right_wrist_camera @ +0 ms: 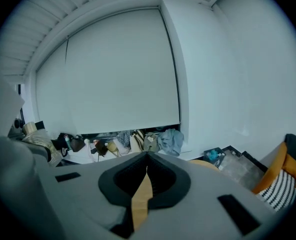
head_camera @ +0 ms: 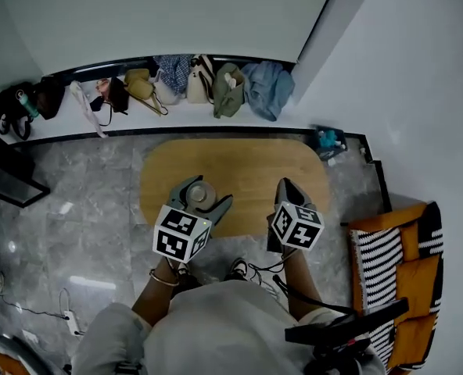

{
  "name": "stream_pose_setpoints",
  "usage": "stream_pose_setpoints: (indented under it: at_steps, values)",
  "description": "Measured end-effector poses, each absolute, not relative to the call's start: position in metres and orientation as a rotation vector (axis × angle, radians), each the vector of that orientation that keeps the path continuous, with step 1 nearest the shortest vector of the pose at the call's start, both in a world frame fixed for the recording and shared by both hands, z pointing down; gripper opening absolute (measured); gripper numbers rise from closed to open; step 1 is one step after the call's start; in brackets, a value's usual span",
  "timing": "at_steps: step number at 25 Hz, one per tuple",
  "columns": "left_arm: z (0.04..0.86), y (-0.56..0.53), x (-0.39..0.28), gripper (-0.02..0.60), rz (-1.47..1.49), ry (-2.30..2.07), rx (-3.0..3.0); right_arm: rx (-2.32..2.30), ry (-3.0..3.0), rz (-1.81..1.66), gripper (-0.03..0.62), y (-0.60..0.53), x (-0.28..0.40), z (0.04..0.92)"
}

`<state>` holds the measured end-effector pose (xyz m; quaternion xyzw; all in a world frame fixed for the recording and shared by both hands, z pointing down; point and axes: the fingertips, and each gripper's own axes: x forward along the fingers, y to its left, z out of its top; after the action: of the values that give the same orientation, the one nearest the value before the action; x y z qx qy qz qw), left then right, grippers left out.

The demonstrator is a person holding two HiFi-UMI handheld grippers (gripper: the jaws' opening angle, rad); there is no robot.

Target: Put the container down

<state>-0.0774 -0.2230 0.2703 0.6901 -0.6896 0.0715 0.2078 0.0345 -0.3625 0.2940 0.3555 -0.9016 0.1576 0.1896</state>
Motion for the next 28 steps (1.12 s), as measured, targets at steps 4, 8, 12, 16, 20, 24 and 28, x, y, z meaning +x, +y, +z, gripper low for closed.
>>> stream_pose_setpoints:
  at_steps: [4,8,12,16,20,24,28]
  values:
    - [0.277,-0.225,-0.082,0.344,0.242,-1.937,1.894,0.999,-2.514,0.482,0.023,-0.377,0.027,0.310]
    - [0.291,-0.230,-0.084,0.344,0.253,-1.919,1.883,0.981,-2.504,0.390,0.023,-0.377,0.026,0.318]
    - [0.318,-0.242,-0.081,0.344,0.266,-1.876,1.874,0.993,-2.447,0.400,0.023,-0.383,0.041,0.349]
    - [0.352,-0.264,-0.071,0.344,0.257,-1.836,1.873,1.007,-2.400,0.446,0.023,-0.396,0.059,0.391]
    - [0.398,-0.273,-0.053,0.344,0.262,-1.753,1.856,1.006,-2.347,0.530,0.023,-0.394,0.074,0.441]
    - [0.446,-0.275,-0.036,0.344,0.280,-1.690,1.858,0.987,-2.307,0.551,0.023,-0.391,0.084,0.492]
    - [0.506,-0.280,-0.023,0.344,0.324,-1.633,1.876,0.997,-2.267,0.587,0.023,-0.388,0.097,0.549]
